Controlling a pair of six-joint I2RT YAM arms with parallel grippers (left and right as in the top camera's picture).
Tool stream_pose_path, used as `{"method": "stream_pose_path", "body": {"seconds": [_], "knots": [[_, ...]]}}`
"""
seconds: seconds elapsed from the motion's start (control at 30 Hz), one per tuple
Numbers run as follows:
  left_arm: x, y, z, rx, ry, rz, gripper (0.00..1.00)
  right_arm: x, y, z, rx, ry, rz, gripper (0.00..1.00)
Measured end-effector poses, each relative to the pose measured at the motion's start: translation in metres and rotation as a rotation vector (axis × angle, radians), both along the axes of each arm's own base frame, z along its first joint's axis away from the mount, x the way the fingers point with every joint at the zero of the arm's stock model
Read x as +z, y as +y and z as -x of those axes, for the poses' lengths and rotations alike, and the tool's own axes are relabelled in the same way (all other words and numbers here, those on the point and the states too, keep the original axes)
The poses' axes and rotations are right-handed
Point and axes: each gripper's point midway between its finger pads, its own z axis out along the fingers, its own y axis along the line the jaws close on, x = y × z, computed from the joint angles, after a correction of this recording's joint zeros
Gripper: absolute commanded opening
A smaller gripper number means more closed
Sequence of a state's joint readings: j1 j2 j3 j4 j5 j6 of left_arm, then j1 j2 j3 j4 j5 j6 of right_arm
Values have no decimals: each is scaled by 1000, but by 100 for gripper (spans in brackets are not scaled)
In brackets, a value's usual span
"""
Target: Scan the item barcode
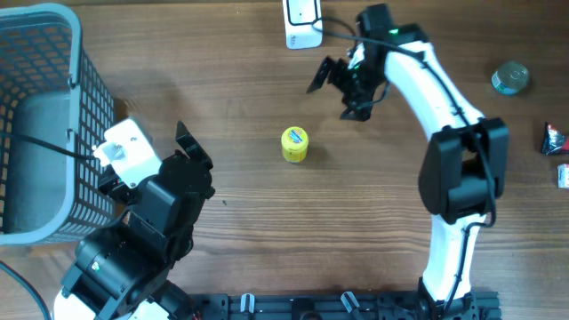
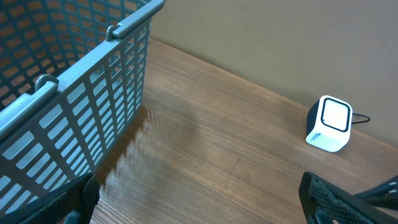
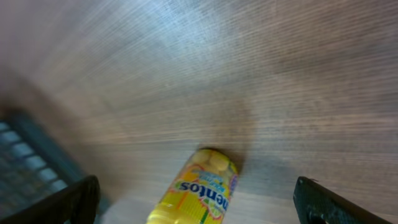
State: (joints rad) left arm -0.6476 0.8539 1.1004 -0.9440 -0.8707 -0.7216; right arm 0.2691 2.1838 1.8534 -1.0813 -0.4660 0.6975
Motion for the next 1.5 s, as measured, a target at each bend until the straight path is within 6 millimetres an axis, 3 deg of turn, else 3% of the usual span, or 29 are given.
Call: {"method": "stream_pose_path", "body": {"seconds": [0.27,0.6,0.8,1.03,1.5], "knots": [[-1,1,1,4,4,3,100,-12,35,16,106,-84,199,100],[-2,1,2,4,7,2,100,-19,34,38,133,-64,359,100],[-2,1,2,7,8,5,100,-19,39,47,145,-50,369,100],[-2,1,2,7,8,5,100,-17,62,48,191,-104,342,100],[4,9,12,10,-18,30,100,-17,69,53,215,-89,306,100]]}}
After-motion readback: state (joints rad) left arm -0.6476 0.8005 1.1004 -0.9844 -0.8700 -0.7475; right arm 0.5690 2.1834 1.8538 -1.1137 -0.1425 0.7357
